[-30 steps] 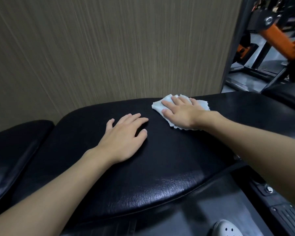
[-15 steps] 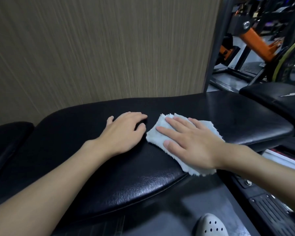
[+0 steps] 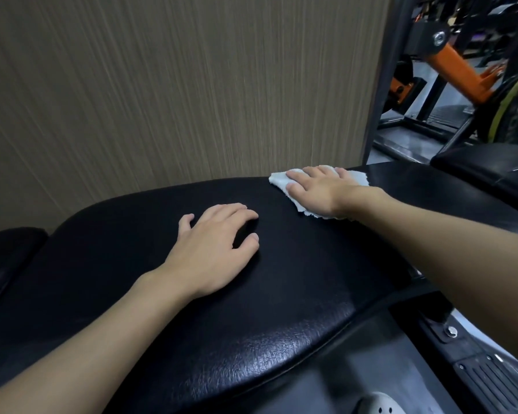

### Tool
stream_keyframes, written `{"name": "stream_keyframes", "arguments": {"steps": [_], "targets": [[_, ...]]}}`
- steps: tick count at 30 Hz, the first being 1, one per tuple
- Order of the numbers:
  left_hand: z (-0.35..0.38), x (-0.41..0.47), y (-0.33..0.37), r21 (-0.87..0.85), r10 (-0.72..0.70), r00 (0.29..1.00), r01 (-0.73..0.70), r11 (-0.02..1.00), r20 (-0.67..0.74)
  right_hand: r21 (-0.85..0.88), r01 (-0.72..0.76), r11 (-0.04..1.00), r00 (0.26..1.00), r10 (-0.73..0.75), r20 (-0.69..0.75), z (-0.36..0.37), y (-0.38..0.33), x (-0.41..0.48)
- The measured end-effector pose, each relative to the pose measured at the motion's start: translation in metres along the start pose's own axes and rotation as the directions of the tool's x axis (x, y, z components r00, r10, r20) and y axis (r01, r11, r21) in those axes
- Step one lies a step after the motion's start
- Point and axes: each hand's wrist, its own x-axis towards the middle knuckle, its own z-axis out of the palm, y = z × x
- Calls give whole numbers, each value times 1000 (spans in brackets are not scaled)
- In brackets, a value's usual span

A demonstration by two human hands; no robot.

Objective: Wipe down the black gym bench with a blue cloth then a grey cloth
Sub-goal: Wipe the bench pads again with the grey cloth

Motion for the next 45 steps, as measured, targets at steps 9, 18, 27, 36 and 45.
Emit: {"name": "stream_keyframes", "arguments": {"steps": [9, 18, 27, 36, 45], "targets": [[-6, -2, 10, 32, -39, 999, 38, 999, 32, -55, 161, 985, 985, -164, -50, 7, 8, -118], [14, 27, 52, 2, 61, 998, -61, 998, 27, -42, 118, 992, 993, -119, -6, 2, 24, -134], [23, 31, 47, 17, 88, 996, -88, 996, -4, -25, -76, 997, 997, 76, -7, -13, 52, -22], [20, 29, 48, 3, 76, 997, -76, 997, -11, -52, -12, 999, 999, 10, -38, -5, 56, -55], [18, 37, 78, 52, 36, 994, -41, 998, 101, -113, 83, 990, 996, -85, -15, -3, 61, -159]]}}
